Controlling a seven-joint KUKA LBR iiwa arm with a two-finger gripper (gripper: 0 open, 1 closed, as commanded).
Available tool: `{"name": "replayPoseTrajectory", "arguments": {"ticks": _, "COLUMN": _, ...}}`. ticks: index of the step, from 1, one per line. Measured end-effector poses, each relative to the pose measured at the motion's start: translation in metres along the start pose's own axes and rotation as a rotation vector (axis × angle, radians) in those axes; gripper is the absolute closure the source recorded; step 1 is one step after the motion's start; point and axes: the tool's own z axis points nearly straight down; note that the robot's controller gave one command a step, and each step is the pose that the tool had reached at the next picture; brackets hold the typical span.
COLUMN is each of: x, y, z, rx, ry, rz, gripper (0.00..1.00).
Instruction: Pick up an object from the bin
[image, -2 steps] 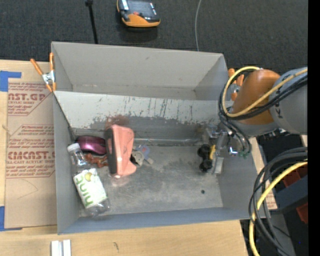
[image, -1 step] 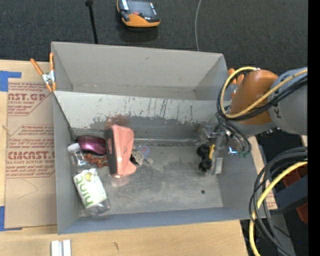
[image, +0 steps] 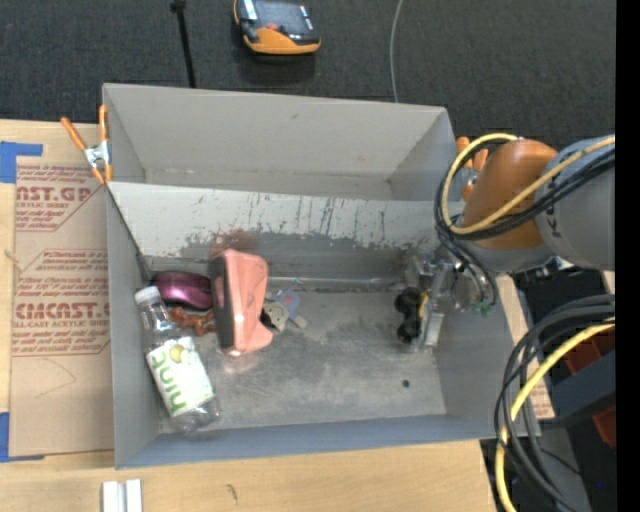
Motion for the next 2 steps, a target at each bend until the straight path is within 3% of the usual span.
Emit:
{"name": "replayPoseTrajectory", "arguments": {"ticks": 1, "x": 0.000, "y": 0.000, "z": 0.000, "rx": 0.000, "ry": 0.000, "rz": 0.000, "gripper": 1.00}}
{"name": "replayPoseTrajectory", "arguments": {"ticks": 2, "x": 0.022, "y": -0.003, "z": -0.050, "rx": 0.000, "ry": 0.004, "rz": 0.006, "gripper": 1.00}}
